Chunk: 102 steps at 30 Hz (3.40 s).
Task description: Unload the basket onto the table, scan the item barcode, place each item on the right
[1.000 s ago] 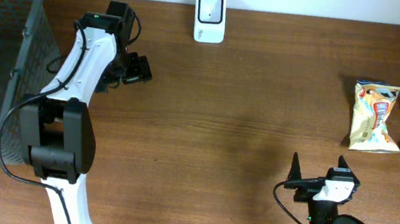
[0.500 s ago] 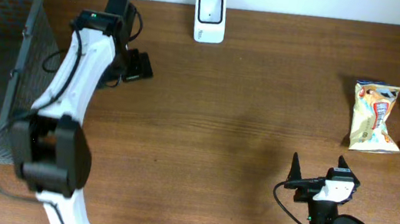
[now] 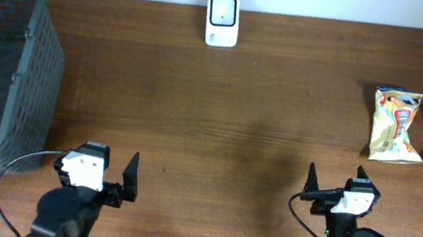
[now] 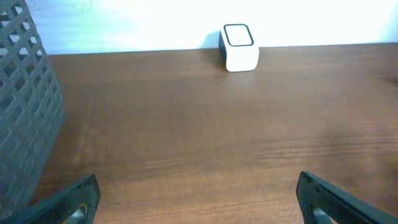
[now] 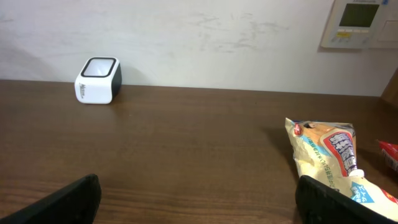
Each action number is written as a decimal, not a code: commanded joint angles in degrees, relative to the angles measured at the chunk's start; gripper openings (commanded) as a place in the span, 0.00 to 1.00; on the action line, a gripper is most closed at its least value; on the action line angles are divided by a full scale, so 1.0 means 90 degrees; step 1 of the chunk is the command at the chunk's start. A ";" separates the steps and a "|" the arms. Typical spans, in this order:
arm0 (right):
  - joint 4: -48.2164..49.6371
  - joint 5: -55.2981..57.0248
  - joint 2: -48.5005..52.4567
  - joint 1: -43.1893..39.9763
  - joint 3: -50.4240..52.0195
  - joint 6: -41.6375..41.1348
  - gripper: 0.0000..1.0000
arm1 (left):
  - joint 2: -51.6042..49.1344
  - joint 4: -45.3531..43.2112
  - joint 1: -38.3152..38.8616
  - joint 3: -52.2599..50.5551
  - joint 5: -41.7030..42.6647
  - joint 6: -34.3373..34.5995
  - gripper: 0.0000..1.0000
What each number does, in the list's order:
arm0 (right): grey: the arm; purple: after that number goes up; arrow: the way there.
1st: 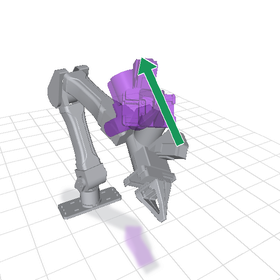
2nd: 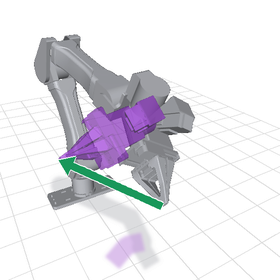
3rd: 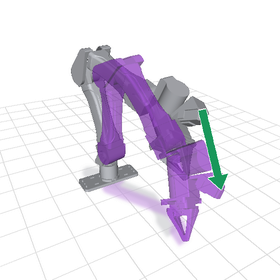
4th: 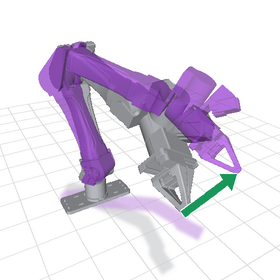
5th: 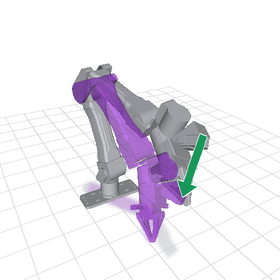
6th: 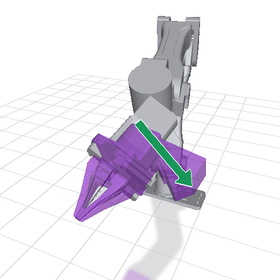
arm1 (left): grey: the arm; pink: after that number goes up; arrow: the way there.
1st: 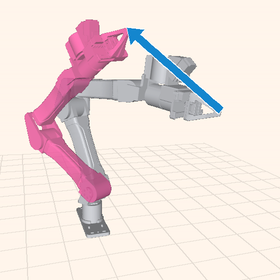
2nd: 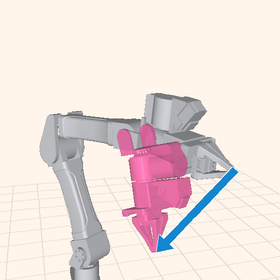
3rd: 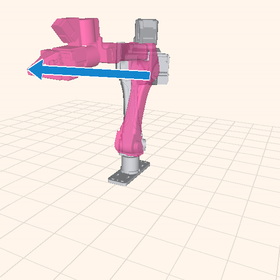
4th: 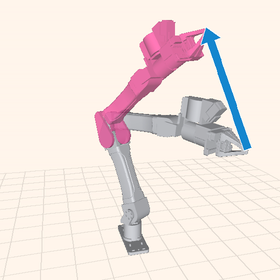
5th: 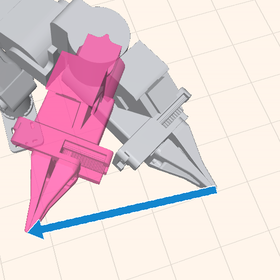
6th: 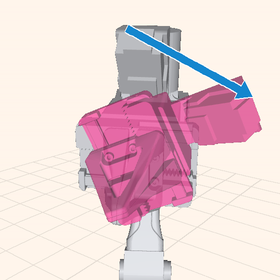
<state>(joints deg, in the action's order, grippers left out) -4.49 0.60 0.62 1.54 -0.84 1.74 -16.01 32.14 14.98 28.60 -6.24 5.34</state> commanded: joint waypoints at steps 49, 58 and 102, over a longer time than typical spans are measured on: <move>-0.0022 0.0010 -0.0049 0.0036 0.0058 -0.0029 0.99 | 0.1746 -0.3060 -0.1559 -0.3121 0.0279 -0.0549 0.99; -0.0019 0.0012 -0.0049 0.0036 0.0058 -0.0029 0.99 | 0.1746 -0.3060 -0.1559 -0.3121 0.0279 -0.0546 0.99; -0.0019 0.0012 -0.0049 0.0036 0.0058 -0.0029 0.99 | 0.1746 -0.3060 -0.1559 -0.3121 0.0279 -0.0546 0.99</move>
<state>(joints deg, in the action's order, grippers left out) -4.49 0.62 0.58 1.54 -0.84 1.69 -0.62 4.51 1.30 0.78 -3.66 -0.19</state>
